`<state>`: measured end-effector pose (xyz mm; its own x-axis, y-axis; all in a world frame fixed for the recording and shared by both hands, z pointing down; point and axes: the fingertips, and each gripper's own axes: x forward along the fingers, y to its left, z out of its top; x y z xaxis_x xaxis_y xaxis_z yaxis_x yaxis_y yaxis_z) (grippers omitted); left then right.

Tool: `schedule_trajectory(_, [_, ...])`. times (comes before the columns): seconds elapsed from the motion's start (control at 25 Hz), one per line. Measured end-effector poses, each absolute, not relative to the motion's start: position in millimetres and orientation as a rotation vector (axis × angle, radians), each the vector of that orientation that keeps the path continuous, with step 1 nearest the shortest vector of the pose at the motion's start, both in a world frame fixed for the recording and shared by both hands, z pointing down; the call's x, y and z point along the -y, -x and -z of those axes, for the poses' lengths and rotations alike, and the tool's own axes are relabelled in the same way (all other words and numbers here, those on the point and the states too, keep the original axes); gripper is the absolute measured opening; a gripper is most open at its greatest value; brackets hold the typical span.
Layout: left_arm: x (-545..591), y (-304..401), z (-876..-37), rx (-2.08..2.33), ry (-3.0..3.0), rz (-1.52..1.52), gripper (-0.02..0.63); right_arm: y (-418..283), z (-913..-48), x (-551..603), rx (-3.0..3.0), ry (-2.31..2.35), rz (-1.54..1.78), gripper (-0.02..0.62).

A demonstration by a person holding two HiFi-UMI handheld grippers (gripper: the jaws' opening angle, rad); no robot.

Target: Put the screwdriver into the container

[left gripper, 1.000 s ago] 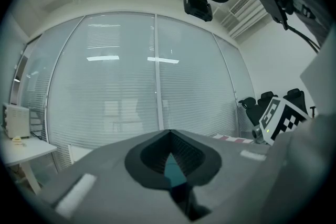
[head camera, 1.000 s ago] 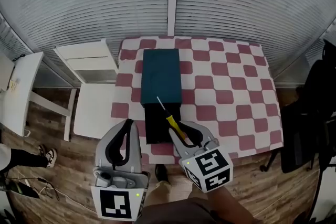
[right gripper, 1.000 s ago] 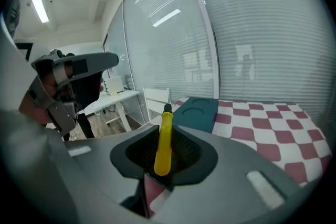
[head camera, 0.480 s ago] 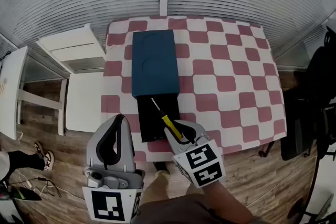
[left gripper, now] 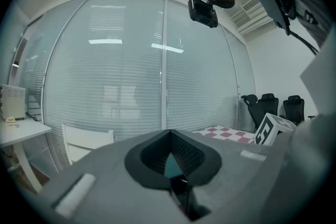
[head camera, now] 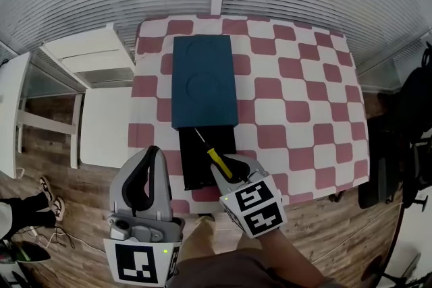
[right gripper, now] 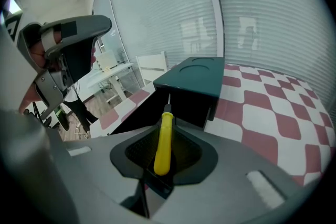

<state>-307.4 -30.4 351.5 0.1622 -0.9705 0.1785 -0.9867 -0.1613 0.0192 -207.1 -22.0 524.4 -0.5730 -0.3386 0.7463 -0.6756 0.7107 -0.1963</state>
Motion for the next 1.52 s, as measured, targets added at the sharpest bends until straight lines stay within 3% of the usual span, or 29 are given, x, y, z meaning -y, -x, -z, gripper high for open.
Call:
schedule_trajectory(0.68, [26,305,-340,2.002,-2.285,-0.177,0.0,215,-498,30,2.349,-0.73,-0.6,0.127])
schedule_trajectory(0.96, [14,273,-303,2.028,-2.344,-0.141,0.0,201,-411,35,2.587,-0.799,-0.434,0.026])
schedule_trajectory(1.28, [18,227,-228,2.138,-2.471,-0.032,0.0,159,-279,48,2.822,-0.947,-0.082,0.025])
schedule_trajectory(1.52, [16,205,-193,2.216,-2.53,0.01,0.0,121,-229,49,2.873,-1.084,0.072,0.025])
